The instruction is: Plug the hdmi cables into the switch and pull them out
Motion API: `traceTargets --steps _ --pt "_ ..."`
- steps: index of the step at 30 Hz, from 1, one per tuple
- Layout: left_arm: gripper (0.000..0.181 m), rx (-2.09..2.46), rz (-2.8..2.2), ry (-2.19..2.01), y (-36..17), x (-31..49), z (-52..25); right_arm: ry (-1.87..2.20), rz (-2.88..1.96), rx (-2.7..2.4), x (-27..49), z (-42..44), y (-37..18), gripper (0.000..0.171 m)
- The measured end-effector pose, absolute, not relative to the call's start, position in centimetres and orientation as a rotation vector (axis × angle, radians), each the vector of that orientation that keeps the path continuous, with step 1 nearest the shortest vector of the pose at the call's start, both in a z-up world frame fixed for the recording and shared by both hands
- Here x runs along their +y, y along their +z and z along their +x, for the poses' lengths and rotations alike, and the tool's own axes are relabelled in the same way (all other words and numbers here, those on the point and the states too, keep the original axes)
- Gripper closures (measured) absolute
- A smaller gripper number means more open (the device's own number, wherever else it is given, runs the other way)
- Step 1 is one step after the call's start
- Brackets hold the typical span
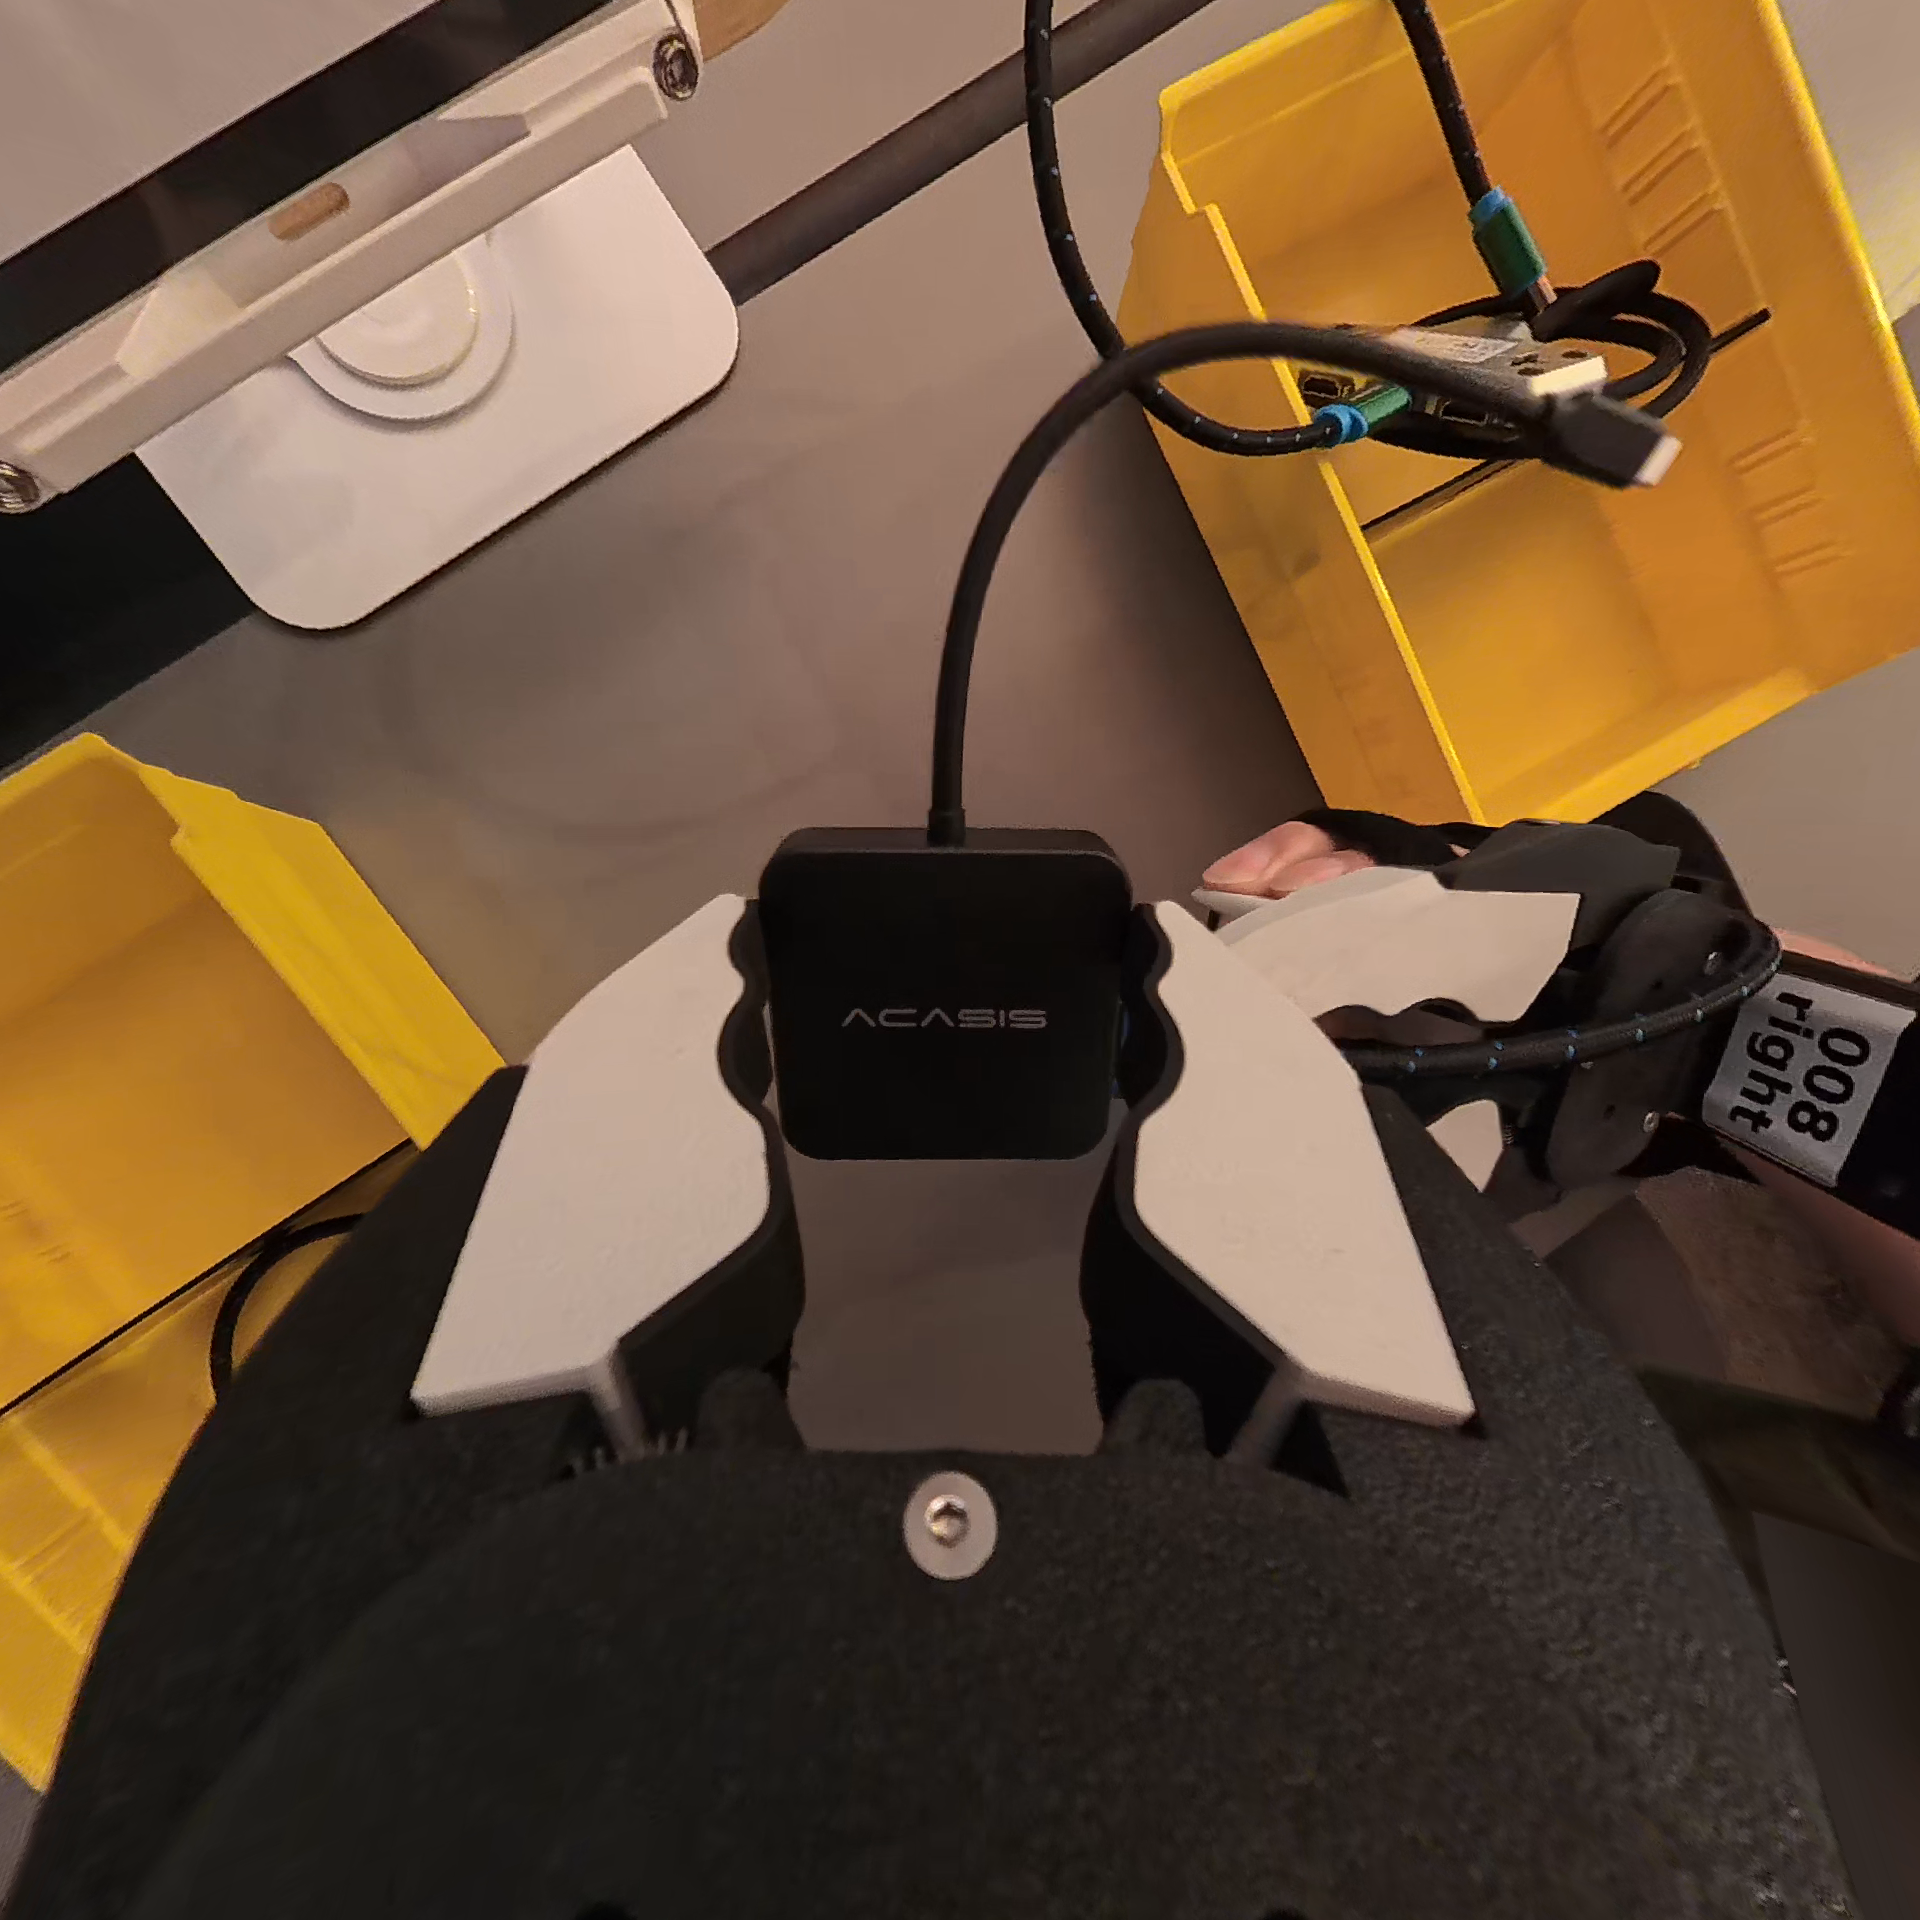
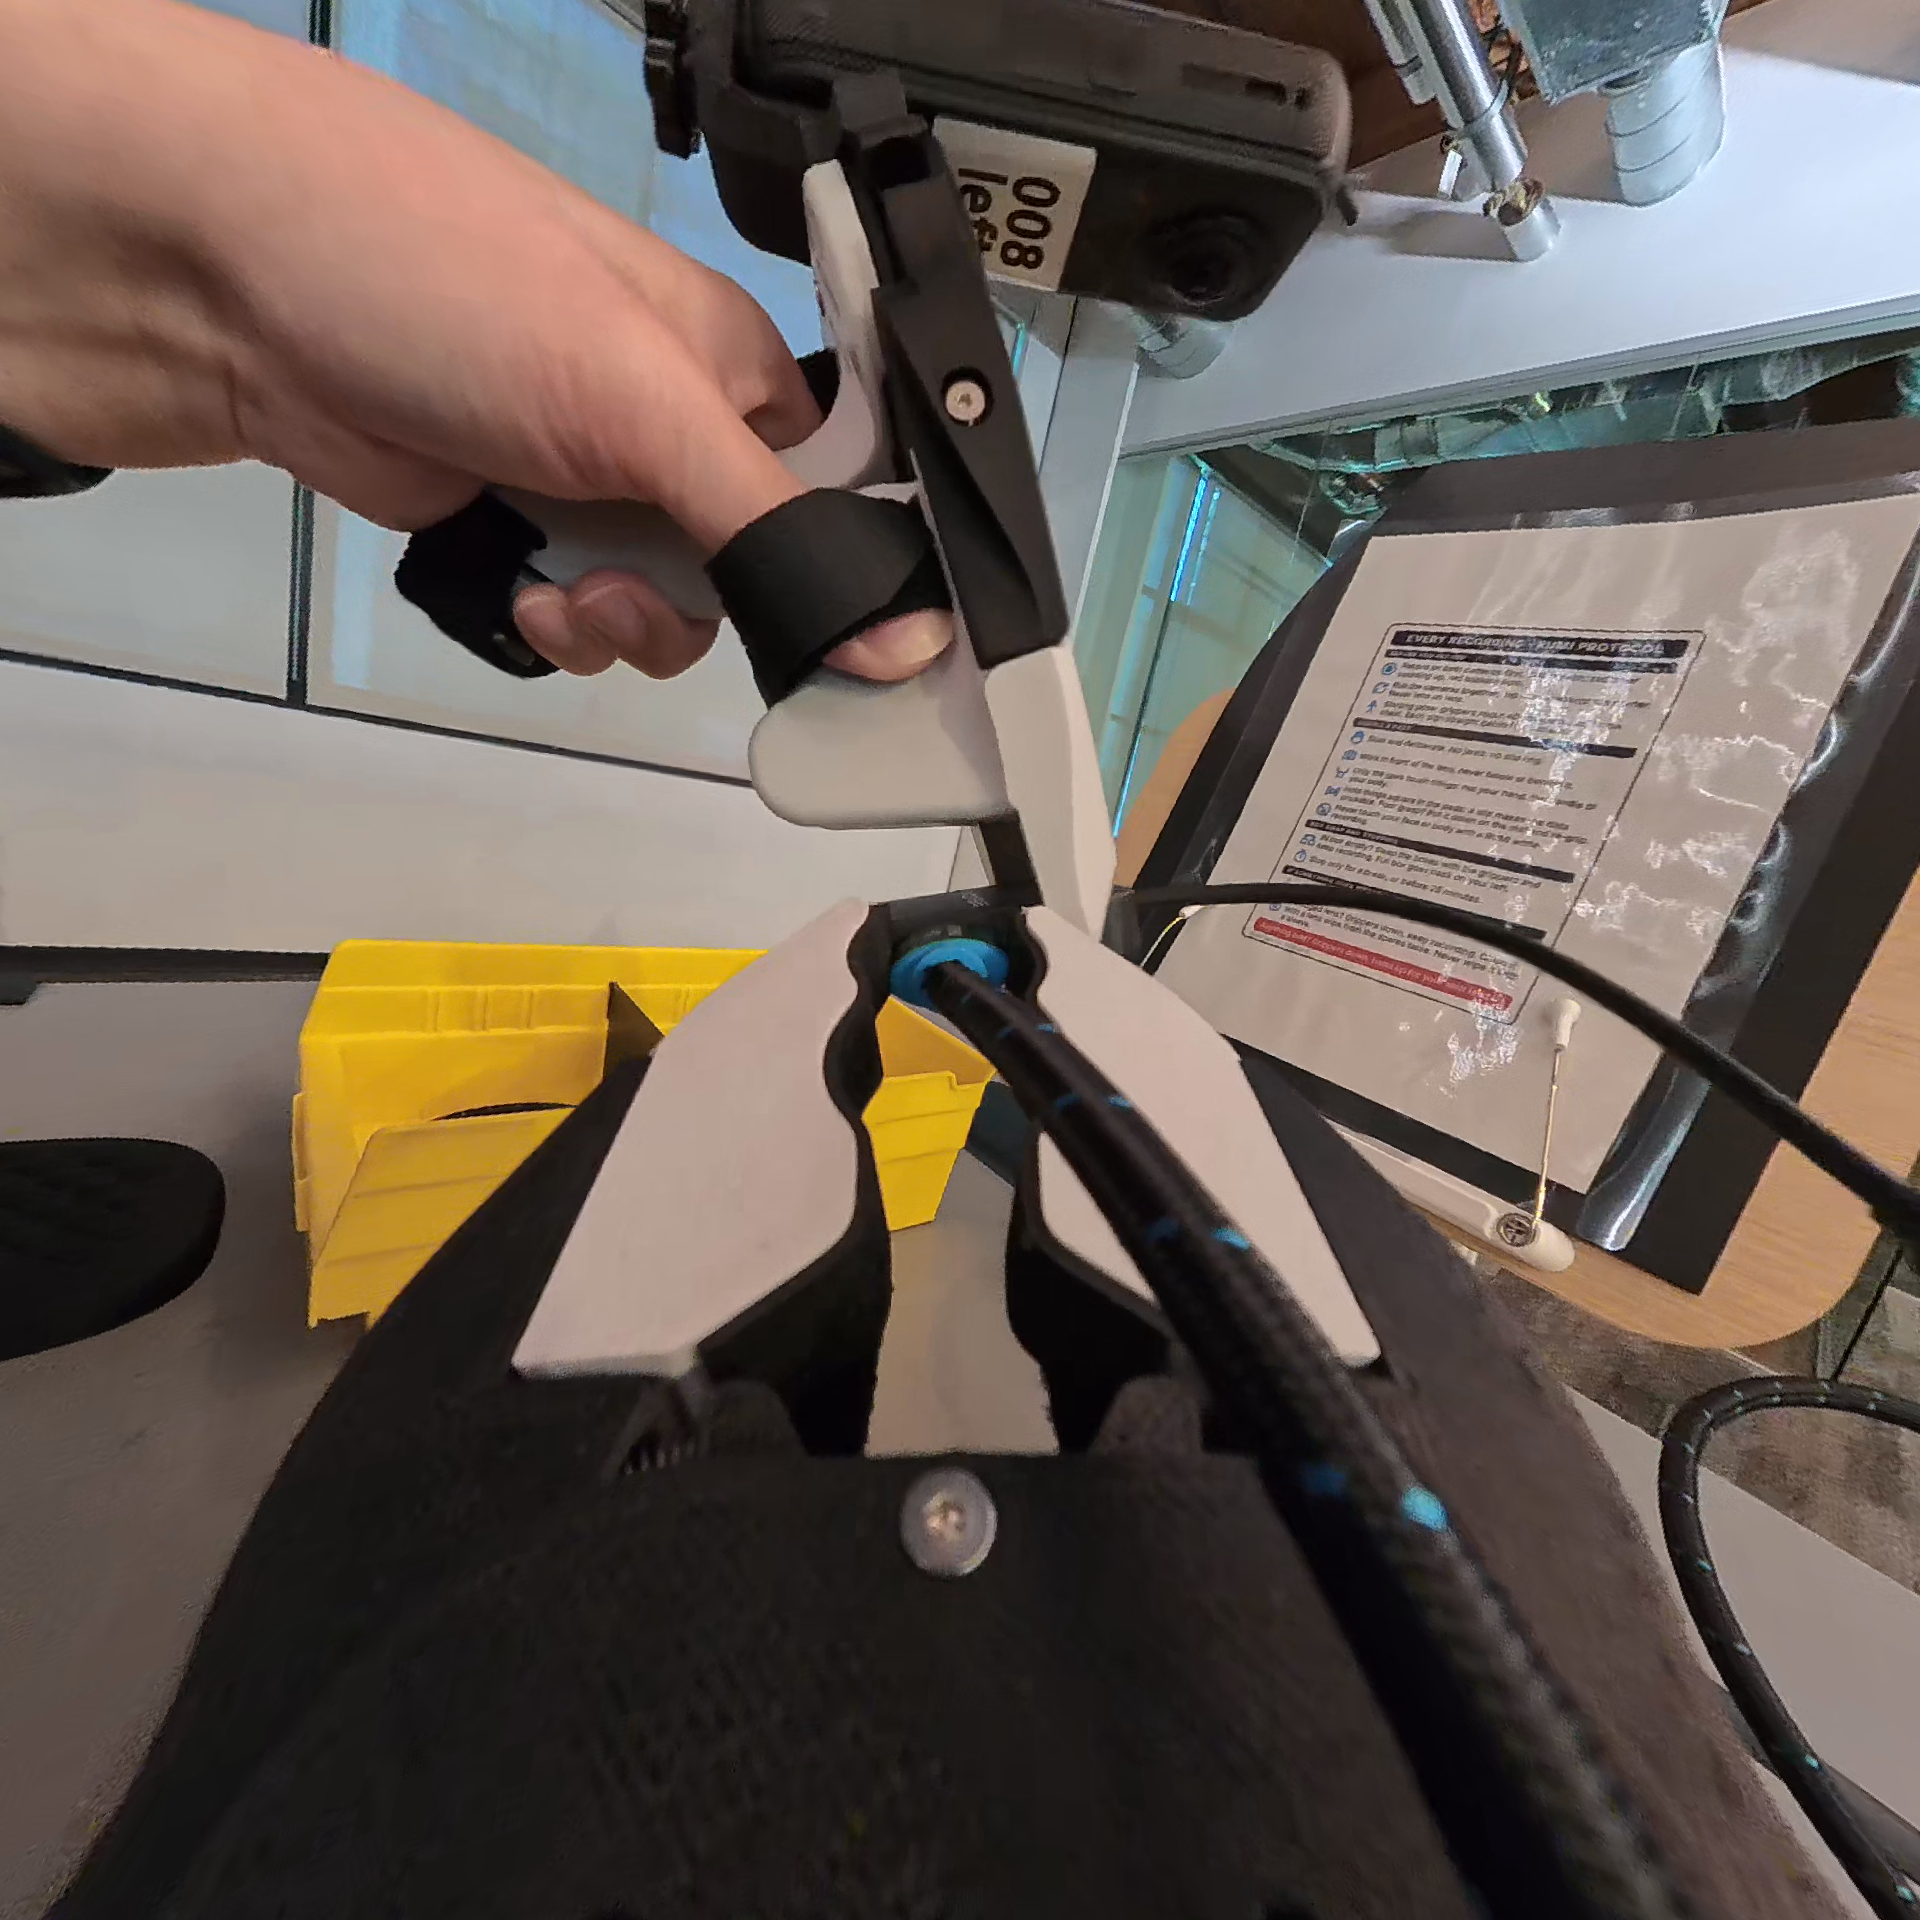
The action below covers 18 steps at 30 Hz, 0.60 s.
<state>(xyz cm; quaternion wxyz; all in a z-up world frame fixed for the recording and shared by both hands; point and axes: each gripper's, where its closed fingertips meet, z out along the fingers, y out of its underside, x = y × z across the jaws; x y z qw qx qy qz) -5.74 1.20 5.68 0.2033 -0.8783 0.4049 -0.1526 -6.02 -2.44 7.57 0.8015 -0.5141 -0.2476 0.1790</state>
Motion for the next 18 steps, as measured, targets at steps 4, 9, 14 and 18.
traceTargets --steps 4,9,14,18 --pt "0.116 1.143 -2.431 -0.396 6.1 1.1 -5.5 0.341 -1.084 -0.534 -2.5 -5.9 7.7 0.149" --pt "0.116 1.141 -2.41 -0.391 6.5 1.0 -5.2 0.318 -1.065 -0.539 -2.7 -5.6 8.1 0.149" --pt "0.116 1.146 -2.403 -0.38 6.6 1.1 -5.2 0.299 -1.063 -0.546 -2.6 -5.6 8.1 0.149" --pt "0.116 1.168 -2.392 -0.378 7.1 1.2 -5.2 0.294 -1.066 -0.575 -2.5 -5.6 8.5 0.149"
